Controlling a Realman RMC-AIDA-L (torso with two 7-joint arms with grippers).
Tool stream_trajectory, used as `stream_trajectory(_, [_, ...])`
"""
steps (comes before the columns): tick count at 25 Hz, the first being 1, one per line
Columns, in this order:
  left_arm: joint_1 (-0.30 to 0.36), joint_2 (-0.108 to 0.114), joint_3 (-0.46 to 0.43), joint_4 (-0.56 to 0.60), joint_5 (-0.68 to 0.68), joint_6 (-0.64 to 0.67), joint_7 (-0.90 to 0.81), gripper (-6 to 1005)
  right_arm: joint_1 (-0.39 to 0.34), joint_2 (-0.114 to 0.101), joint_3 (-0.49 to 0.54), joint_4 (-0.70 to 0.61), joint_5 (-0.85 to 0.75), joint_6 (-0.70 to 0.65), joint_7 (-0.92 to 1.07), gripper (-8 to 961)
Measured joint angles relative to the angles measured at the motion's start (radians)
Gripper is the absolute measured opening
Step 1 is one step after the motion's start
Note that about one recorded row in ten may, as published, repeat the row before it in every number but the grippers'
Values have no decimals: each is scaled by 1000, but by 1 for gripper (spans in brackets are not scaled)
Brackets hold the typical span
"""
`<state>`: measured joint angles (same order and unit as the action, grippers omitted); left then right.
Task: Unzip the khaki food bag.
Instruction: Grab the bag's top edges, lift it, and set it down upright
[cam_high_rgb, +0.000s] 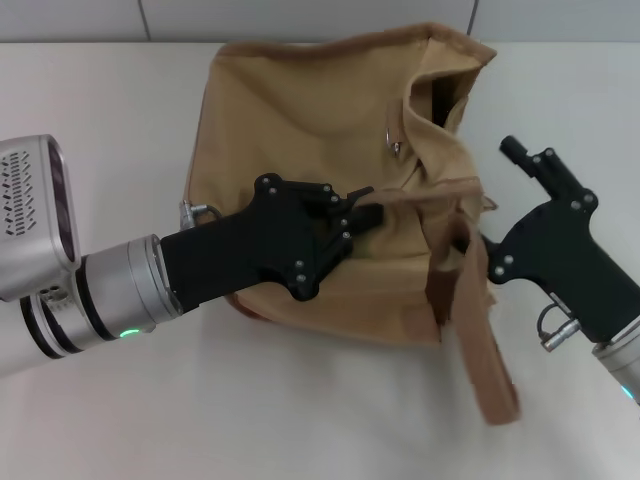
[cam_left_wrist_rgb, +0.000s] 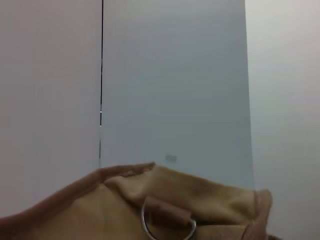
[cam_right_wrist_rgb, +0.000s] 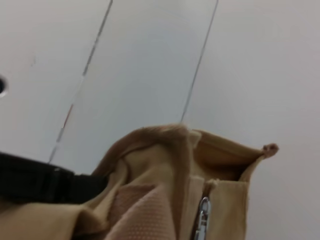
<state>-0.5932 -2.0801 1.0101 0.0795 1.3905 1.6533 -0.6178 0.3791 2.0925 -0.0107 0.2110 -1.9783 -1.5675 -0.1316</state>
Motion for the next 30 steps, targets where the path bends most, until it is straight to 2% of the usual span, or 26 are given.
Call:
stream_trajectory(3, [0,0,1,-1,2,-1,0,63,-7,0,56,15,1,-2,2,768])
stream_trajectory(9, [-2,0,1,-3,5,-1,0,65,-7,0,83,23,2,-5,9,768])
stream_trajectory(20, [-7,-1,-12,-16,2,-7,-2,69,-18,-1,77,-18,-4,6,2,769])
stream_trajectory(30, [-27,-1,-22,-19,-1,6,-13,73,-4,-1,75,-21,-84,36,1,769])
